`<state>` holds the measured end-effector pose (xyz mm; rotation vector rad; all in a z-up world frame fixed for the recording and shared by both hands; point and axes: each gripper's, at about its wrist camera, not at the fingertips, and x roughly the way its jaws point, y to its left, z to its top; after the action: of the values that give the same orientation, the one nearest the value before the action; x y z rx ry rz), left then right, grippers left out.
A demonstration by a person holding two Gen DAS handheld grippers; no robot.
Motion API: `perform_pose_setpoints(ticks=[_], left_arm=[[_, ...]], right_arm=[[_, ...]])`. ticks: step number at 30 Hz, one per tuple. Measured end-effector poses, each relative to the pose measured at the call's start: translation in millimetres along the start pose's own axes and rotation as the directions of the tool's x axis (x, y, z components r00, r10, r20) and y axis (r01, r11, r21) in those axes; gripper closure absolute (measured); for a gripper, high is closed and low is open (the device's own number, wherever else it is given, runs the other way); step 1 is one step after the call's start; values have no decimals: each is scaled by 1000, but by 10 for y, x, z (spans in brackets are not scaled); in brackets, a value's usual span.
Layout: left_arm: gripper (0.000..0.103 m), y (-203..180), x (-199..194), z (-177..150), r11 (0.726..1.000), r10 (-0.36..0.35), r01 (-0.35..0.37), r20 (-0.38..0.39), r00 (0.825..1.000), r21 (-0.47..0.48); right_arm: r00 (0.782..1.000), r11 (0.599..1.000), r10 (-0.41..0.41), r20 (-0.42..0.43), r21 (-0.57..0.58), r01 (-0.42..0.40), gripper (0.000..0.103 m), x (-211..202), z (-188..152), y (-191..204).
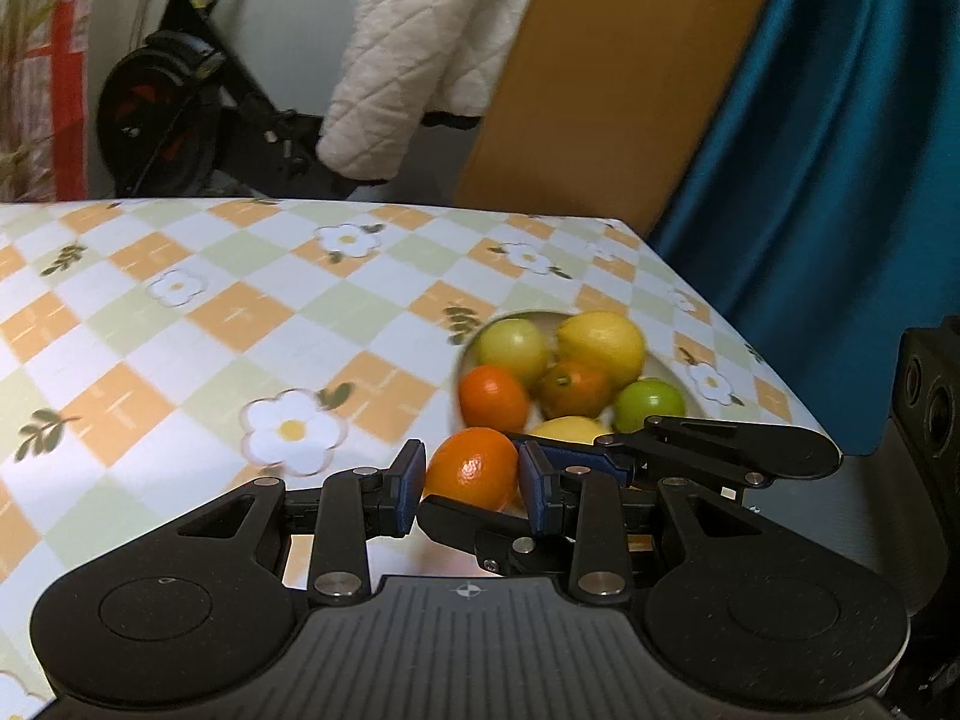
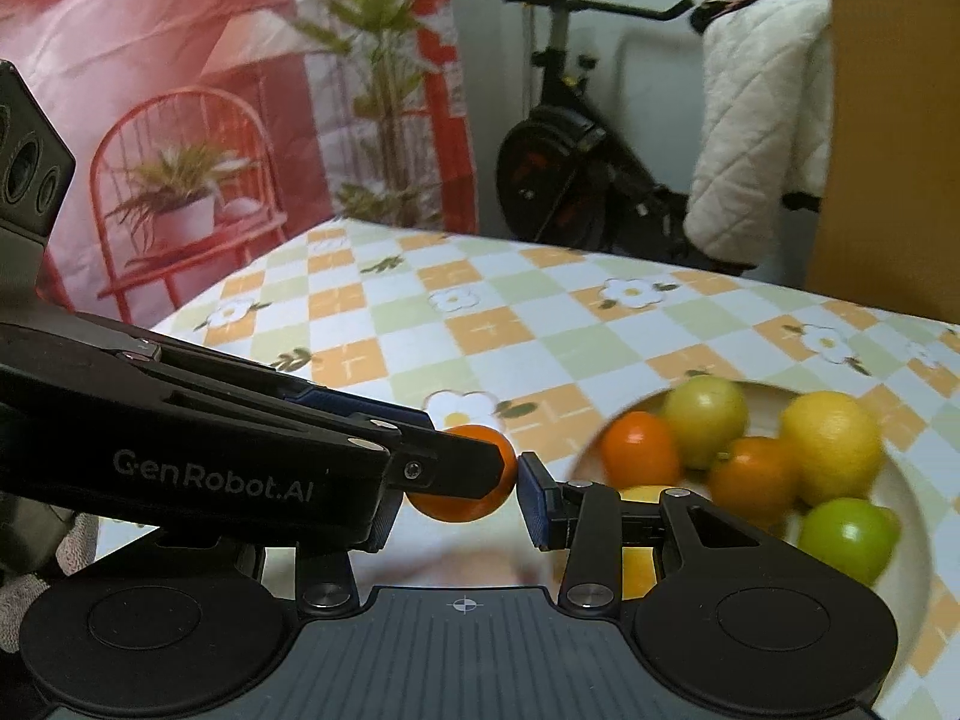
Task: Organize fruits
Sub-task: 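Carry the tangerine with the left gripper over the plate, then lower the tangerine onto the plate and open the left gripper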
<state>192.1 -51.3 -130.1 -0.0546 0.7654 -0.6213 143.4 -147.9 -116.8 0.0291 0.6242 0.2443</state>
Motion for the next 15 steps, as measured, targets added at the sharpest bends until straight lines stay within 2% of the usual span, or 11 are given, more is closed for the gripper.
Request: perform_pose_setpoints(ticks=[6,15], left_arm=[[66,-321,116,97,998,-24,25,-4,1000,57],[66,-677,237,181,991,-33,34,-11,999,130]], right_arm=[[997,998,-52,61,34,50,65,-242,-57,-245],[989,992,-85,124,107,72,66,-485,-161,-583]])
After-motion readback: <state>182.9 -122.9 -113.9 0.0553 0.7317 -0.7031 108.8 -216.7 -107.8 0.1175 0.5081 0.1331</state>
